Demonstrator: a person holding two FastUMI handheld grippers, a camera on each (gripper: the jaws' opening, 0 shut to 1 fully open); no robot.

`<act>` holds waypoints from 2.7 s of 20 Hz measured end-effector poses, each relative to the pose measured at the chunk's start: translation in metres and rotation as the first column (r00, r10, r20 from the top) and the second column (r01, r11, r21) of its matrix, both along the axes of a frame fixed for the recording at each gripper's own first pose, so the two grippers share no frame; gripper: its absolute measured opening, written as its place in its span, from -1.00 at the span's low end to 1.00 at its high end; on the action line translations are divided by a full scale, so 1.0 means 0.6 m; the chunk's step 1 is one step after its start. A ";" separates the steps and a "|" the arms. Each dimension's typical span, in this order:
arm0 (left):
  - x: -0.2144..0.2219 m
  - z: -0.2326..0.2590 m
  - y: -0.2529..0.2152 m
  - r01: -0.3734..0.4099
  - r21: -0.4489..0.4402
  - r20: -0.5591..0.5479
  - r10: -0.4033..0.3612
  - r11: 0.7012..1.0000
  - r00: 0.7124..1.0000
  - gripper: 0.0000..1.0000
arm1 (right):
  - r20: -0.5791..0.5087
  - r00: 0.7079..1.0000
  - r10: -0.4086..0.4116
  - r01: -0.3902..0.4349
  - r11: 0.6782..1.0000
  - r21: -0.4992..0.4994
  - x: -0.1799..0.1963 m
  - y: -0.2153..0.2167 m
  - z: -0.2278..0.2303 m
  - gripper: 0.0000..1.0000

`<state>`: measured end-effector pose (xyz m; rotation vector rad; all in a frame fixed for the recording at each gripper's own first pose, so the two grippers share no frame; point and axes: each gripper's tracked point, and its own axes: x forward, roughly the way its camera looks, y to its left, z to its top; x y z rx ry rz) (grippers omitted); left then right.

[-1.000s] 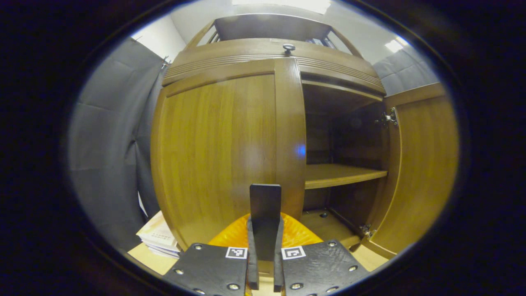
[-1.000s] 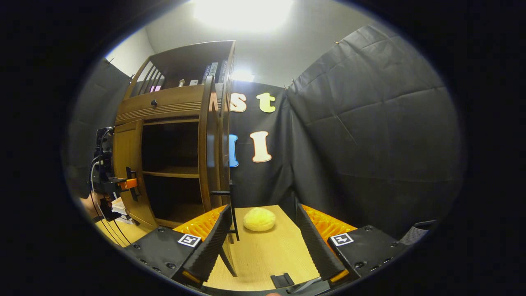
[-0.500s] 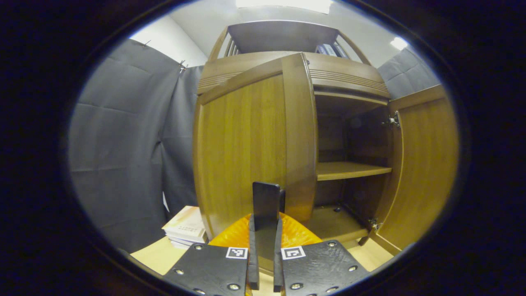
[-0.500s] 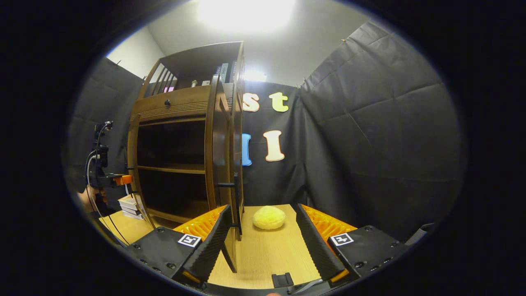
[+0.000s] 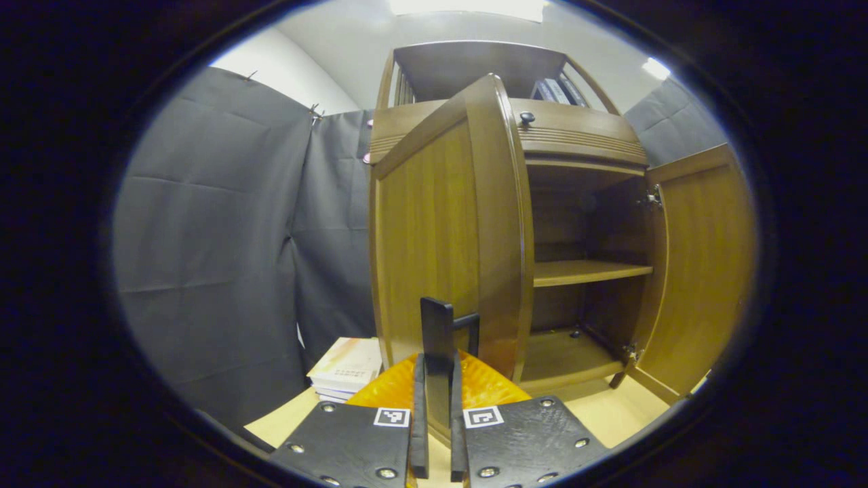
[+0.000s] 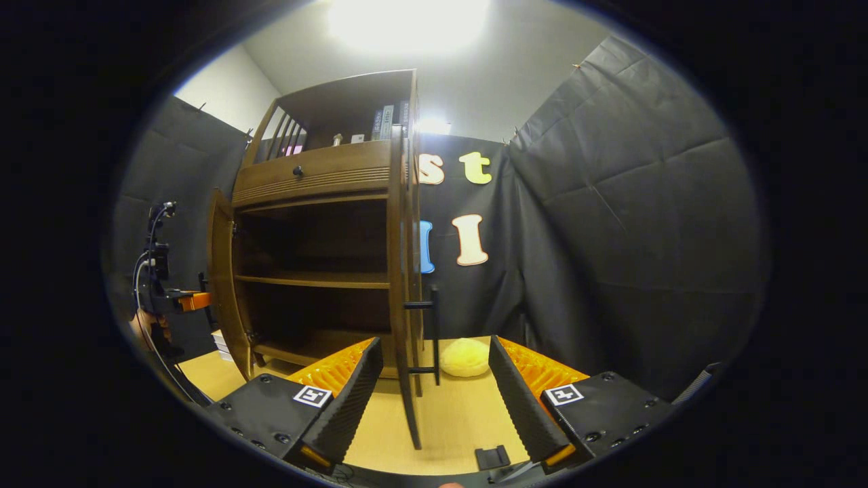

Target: Open the right door of the double-door shoe cabinet with the right hand, and open the left door with the left hand.

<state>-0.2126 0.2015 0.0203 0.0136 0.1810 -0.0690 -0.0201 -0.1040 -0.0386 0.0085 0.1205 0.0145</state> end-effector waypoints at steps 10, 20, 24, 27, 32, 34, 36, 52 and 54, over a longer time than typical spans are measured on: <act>-0.047 -0.002 0.127 -0.007 0.003 0.011 0.007 1.000 1.000 -0.72 | 0.000 0.999 0.045 -0.045 0.999 -0.003 -0.020 0.114 0.013 0.96; -0.070 -0.005 0.251 -0.058 -0.006 0.024 0.058 0.998 0.998 -0.68 | -0.007 0.999 0.051 -0.051 0.999 -0.004 -0.043 0.183 0.018 0.96; -0.086 -0.002 0.307 -0.097 -0.007 0.033 0.097 0.995 0.995 -0.68 | -0.013 0.999 0.037 -0.037 0.999 -0.001 -0.054 0.198 0.015 0.96; -0.104 -0.008 0.338 -0.107 -0.009 0.032 0.107 0.994 0.994 -0.68 | -0.006 0.999 0.034 -0.034 0.999 -0.014 -0.059 0.203 0.019 0.96; -0.163 0.033 0.324 -0.104 -0.008 0.064 0.104 0.995 0.993 -0.81 | 0.023 1.000 0.004 -0.004 1.000 -0.031 -0.069 0.186 0.045 0.87; -0.202 0.054 0.307 -0.099 0.000 0.080 0.099 0.995 0.992 -0.68 | 0.022 1.000 0.006 -0.005 0.999 -0.047 -0.075 0.183 0.051 0.96; -0.235 0.070 0.277 -0.079 0.000 0.086 0.079 0.997 0.993 -0.81 | 0.018 1.000 0.025 -0.024 0.999 -0.044 -0.081 0.182 0.055 0.96; -0.371 0.121 0.173 -0.057 0.002 0.138 0.056 0.998 0.989 -0.53 | 0.011 0.999 0.035 -0.035 0.999 0.017 -0.102 0.135 0.047 0.90; -0.373 0.121 0.170 -0.057 0.008 0.137 0.056 0.998 0.989 -0.50 | 0.016 0.999 0.032 -0.032 0.999 0.021 -0.103 0.132 0.050 0.98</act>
